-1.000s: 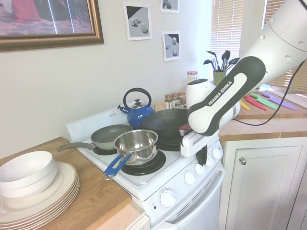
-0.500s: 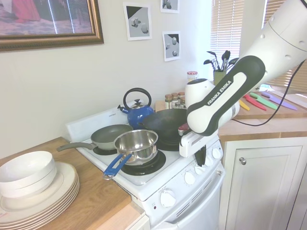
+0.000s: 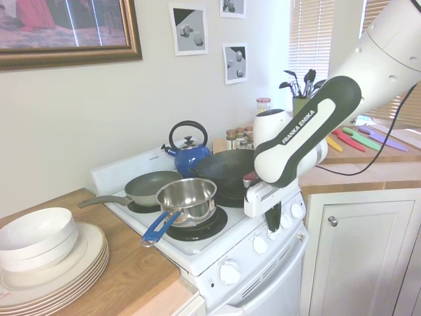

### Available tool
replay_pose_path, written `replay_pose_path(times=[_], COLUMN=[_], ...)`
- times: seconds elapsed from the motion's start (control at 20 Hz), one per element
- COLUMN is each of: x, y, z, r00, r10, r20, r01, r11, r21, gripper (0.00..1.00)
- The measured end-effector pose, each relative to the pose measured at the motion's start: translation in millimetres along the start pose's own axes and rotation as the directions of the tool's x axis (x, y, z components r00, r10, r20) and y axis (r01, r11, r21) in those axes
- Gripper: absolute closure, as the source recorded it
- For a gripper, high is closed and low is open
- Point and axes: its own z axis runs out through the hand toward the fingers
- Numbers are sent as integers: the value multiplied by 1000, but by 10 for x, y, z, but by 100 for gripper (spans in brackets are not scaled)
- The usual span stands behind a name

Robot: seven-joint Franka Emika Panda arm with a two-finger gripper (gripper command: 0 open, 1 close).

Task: Turn on the stove on the top left

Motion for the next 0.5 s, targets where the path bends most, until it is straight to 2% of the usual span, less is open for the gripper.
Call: replay_pose_path(times=[0.5], x=[7], y=[16], z=[22], r00=[1000], r10=[-1], r20=[20], r01=[1], r11=[1000], r21=[20], gripper=[100])
